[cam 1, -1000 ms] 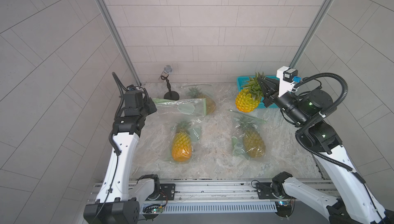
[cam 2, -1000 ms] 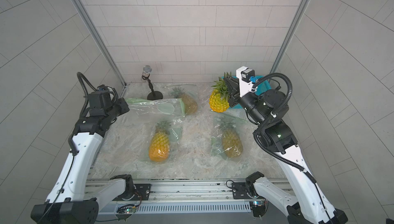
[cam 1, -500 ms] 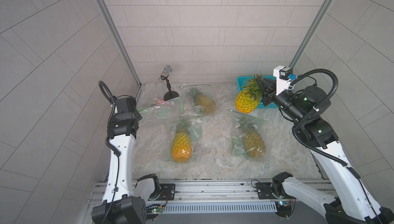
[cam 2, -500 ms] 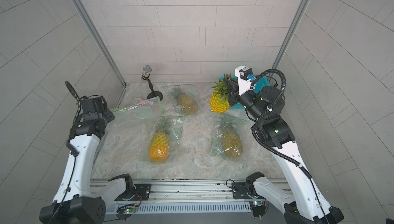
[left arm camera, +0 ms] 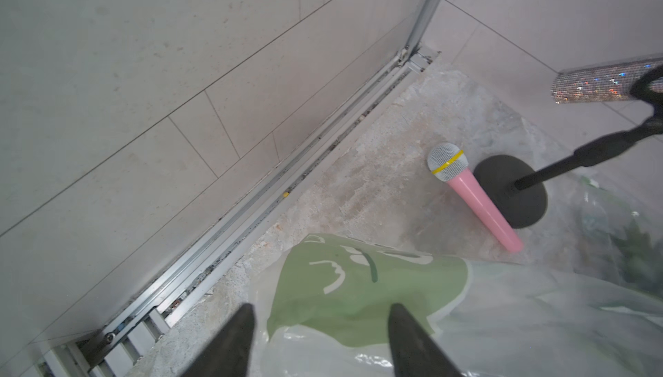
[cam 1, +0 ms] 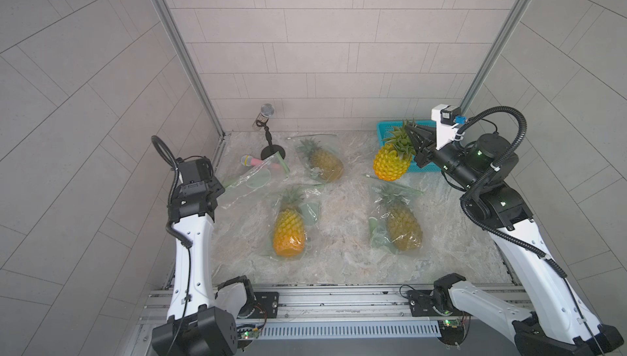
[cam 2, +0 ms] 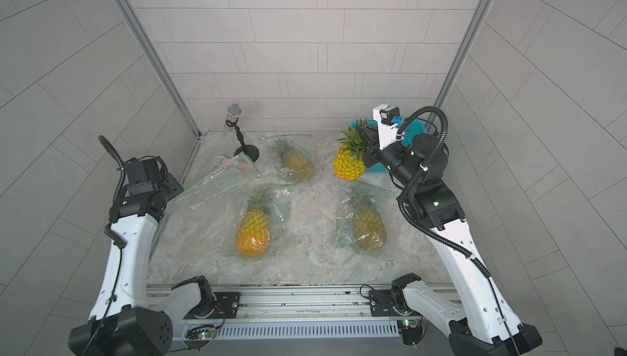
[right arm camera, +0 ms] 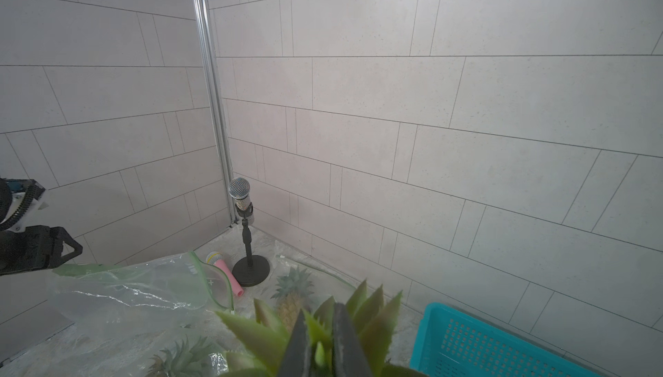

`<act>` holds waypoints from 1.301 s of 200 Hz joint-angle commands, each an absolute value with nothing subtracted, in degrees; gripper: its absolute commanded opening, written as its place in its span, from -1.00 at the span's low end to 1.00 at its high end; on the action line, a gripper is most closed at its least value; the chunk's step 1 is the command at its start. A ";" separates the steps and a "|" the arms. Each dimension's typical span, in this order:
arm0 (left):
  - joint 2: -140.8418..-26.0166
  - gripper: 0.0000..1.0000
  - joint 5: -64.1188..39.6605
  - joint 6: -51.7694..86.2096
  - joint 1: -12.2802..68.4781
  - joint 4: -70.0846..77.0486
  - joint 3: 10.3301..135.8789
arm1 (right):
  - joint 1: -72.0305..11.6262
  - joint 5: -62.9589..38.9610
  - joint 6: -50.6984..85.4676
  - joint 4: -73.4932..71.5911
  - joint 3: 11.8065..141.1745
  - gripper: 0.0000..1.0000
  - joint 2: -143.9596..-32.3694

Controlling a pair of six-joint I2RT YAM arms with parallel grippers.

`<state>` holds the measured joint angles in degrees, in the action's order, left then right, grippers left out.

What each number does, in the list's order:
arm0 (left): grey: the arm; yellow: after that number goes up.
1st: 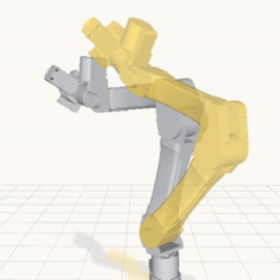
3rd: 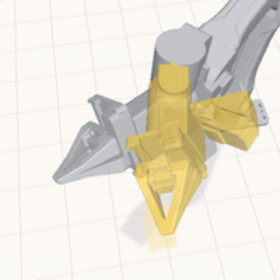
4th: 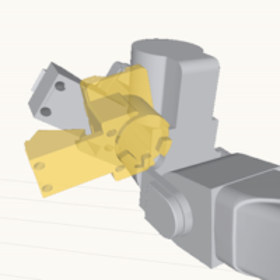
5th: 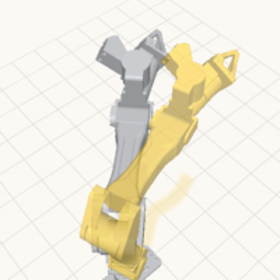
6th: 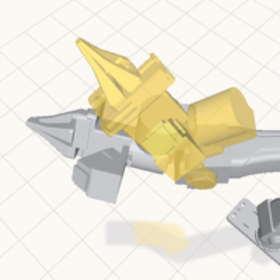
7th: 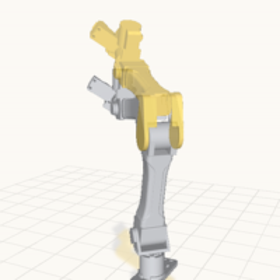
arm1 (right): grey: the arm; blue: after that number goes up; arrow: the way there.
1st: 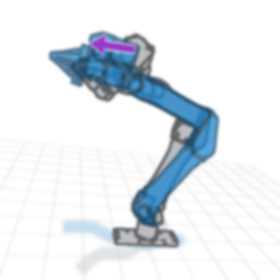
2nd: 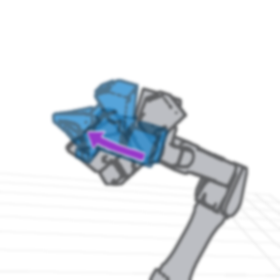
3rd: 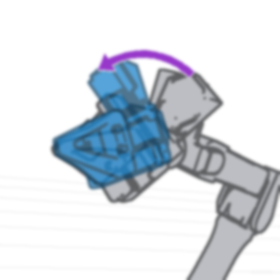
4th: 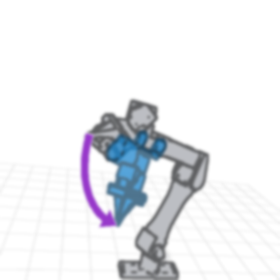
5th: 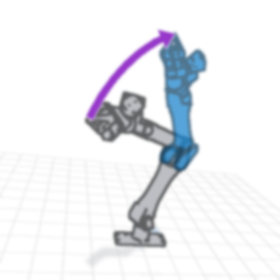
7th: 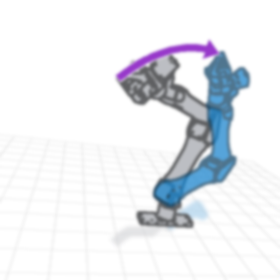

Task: Open the zip-top bag and take out the pineapple
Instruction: Place the zipper food storage bag at the center of the board, then place the pineapple in the basket.

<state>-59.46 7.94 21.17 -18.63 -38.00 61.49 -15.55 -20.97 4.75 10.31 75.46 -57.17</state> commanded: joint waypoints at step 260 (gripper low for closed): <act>-62.27 0.49 -25.31 2.20 17.05 -26.34 58.86 | 0.38 -18.78 8.43 -6.06 83.75 -1.00 -78.62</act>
